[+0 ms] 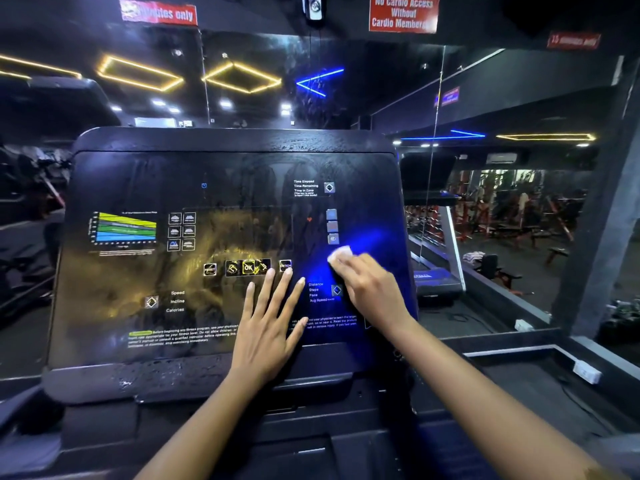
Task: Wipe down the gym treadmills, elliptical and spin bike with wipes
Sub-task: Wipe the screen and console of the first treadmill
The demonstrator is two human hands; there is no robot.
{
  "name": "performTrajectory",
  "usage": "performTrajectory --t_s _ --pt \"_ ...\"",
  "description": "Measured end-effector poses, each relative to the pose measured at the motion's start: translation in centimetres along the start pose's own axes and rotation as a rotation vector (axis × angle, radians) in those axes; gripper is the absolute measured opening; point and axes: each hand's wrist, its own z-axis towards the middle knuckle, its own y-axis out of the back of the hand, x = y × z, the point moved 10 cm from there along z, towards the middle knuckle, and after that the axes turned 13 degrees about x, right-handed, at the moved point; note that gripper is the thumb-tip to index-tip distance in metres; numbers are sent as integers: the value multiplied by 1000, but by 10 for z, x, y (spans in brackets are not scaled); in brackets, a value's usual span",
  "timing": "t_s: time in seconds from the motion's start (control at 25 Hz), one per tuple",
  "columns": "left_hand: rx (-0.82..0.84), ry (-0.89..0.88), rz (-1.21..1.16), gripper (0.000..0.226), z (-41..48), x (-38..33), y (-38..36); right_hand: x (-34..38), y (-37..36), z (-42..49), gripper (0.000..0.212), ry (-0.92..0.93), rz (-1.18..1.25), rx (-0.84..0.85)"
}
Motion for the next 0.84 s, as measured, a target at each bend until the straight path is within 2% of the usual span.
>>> performTrajectory --t_s 0.2,0.32,0.4,0.52,0.68,0.84 --pt "-13 0 41 63 -3 -1 -1 27 -20 -91 30 88 80 57" --pt "-15 0 39 63 -4 -2 -1 22 -14 -104 34 100 146 92" --pt "-14 4 33 63 -4 -2 -1 -9 5 -83 29 8 140 29" --pt "-13 3 33 63 -4 -2 0 -61 25 -53 34 -155 51 -43" --pt "-9 8 14 62 -4 -2 -1 -56 5 -98 36 -152 -21 22" --pt "-3 5 19 62 -4 -2 -2 -36 -4 -141 33 -373 90 71"
